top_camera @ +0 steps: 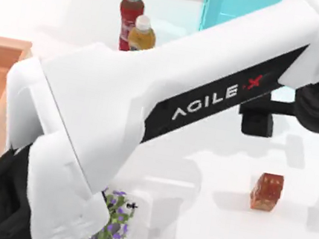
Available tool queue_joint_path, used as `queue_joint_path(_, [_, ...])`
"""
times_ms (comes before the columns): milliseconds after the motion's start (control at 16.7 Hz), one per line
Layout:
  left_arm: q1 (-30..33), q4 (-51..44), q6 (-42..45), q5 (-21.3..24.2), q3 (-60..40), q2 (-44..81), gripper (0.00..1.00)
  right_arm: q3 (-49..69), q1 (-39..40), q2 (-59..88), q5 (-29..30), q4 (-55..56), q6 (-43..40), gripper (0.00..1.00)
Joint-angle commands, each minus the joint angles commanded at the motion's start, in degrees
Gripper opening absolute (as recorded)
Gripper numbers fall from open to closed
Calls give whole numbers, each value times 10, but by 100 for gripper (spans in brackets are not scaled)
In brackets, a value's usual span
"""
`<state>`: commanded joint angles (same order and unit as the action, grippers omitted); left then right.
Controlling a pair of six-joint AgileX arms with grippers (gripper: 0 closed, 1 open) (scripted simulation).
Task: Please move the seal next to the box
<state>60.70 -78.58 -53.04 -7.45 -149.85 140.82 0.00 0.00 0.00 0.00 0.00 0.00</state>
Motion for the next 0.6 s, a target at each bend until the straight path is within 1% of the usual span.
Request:
queue_joint_path(300, [19,-105,-50,-12,-113,105,100,0,0,0,0,0,0,100])
queue_joint_path(600, [22,-158,-72,-20,-162,148,100,0,0,0,0,0,0,100])
